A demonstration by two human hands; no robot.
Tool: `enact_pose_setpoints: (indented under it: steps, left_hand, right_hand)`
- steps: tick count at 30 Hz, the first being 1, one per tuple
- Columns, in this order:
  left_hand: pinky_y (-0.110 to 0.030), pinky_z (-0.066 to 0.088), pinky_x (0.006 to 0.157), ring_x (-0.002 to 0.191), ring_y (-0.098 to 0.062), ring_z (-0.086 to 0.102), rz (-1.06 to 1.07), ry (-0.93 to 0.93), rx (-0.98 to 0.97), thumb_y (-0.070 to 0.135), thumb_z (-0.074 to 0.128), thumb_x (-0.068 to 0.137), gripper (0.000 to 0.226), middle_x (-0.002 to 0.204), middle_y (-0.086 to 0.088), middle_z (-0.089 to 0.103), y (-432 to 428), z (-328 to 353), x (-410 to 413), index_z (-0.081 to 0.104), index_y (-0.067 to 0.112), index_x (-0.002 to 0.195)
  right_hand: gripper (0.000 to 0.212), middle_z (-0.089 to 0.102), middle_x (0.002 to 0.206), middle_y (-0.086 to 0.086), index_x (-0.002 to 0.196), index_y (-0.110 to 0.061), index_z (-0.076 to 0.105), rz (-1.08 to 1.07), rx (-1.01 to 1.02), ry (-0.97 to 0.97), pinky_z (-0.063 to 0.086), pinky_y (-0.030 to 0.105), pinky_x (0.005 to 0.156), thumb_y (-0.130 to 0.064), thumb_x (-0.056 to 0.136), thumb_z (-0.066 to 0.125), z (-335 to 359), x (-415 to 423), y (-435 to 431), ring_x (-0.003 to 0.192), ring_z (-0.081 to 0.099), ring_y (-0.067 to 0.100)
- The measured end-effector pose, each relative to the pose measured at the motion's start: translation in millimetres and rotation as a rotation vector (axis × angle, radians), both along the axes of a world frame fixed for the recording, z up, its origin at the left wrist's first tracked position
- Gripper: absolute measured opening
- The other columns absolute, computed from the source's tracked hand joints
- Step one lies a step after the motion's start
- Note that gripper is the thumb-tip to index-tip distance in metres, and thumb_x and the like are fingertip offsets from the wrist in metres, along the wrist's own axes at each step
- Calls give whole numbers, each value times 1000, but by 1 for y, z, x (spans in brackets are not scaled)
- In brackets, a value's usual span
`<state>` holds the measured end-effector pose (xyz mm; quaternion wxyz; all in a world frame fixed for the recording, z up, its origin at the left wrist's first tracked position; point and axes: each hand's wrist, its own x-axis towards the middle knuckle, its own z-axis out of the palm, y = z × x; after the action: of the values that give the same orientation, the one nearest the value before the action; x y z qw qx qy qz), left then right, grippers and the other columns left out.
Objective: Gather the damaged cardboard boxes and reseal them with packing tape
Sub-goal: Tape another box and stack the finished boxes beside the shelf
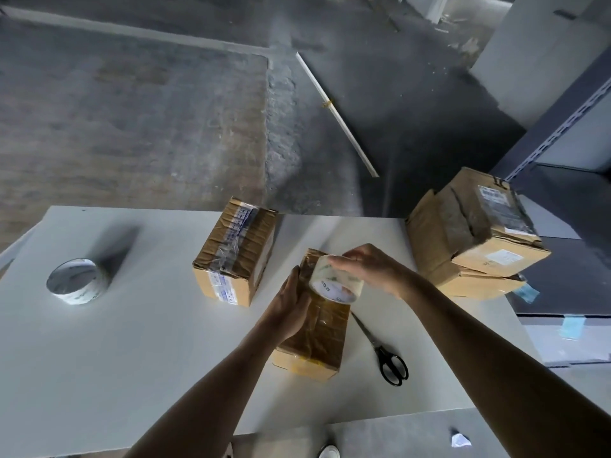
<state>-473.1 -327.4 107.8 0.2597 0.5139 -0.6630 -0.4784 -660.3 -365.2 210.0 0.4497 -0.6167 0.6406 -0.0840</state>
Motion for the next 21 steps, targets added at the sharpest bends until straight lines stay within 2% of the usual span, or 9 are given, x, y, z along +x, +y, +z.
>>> enact_pose_setpoints:
  steps: [3, 6, 8, 10, 11, 14, 16, 19, 21]
  left_hand:
    - [-1, 45, 73, 104, 0, 53, 16, -3, 19, 23, 30, 108, 37, 122, 12, 43, 0, -2, -1, 27, 24, 145]
    - [-10, 43, 89, 120, -5, 43, -7, -33, 3, 23, 29, 109, 46, 130, 9, 40, 2, -2, -2, 18, 24, 153]
    - [-5, 36, 90, 130, -4, 35, -21, -47, -11, 23, 27, 109, 50, 143, 6, 36, 2, -3, -2, 12, 21, 157]
    - [4, 26, 90, 134, -1, 23, -30, -94, -42, 21, 28, 108, 52, 148, 12, 24, 1, -2, -2, 9, 18, 157]
    - [3, 22, 95, 140, -3, 19, -34, -114, -57, 22, 27, 108, 53, 152, 12, 21, 0, -2, -1, 8, 18, 157]
    - [-16, 18, 108, 149, -17, 24, -37, -159, -63, 25, 26, 108, 54, 162, 0, 23, -2, -10, -1, 7, 20, 158]
    - [-24, 17, 113, 150, -19, 21, -38, -184, -34, 29, 26, 107, 56, 164, -1, 19, -2, -16, -3, 5, 21, 158]
    - [-36, 32, 116, 145, -26, 34, 9, -263, -105, 39, 25, 103, 60, 159, -10, 30, -1, -22, 3, 15, 16, 158]
    - [-34, 50, 101, 127, -30, 52, 48, -351, -245, 33, 31, 104, 53, 144, -17, 46, -2, -25, 6, 30, 10, 152]
  right_hand:
    - [54, 75, 91, 3, 95, -13, 75, -51, -23, -82, 56, 41, 80, -64, 86, 62, -9, -7, 7, 93, 71, 24]
    - [35, 73, 80, -5, 83, -20, 73, -42, -72, -123, 51, 26, 70, -52, 91, 62, -4, -5, 5, 83, 71, 14]
    - [31, 71, 77, -8, 80, -20, 71, -14, -120, -95, 50, 21, 64, -47, 92, 64, 5, 1, 1, 77, 69, 8]
    - [35, 70, 79, 0, 82, -11, 70, 11, -194, -33, 49, 22, 63, -44, 92, 66, 10, -1, -3, 75, 68, 11]
    - [38, 69, 79, 5, 83, -8, 69, 34, -223, 17, 49, 23, 62, -44, 91, 66, 13, -4, -5, 73, 67, 12]
    - [50, 66, 76, 15, 81, -3, 69, 104, -245, 190, 46, 27, 60, -52, 88, 66, 15, -21, -6, 64, 62, 15]
    - [53, 67, 73, 10, 81, -4, 70, 109, -223, 238, 47, 27, 59, -56, 87, 65, 13, -28, -4, 62, 63, 15]
    - [55, 65, 70, 12, 79, 0, 68, 103, -226, 242, 43, 27, 56, -54, 88, 65, 8, -25, -2, 59, 59, 15]
    - [52, 65, 72, 17, 79, 3, 66, 75, -228, 202, 42, 28, 56, -49, 89, 66, 5, -24, -2, 59, 58, 16]
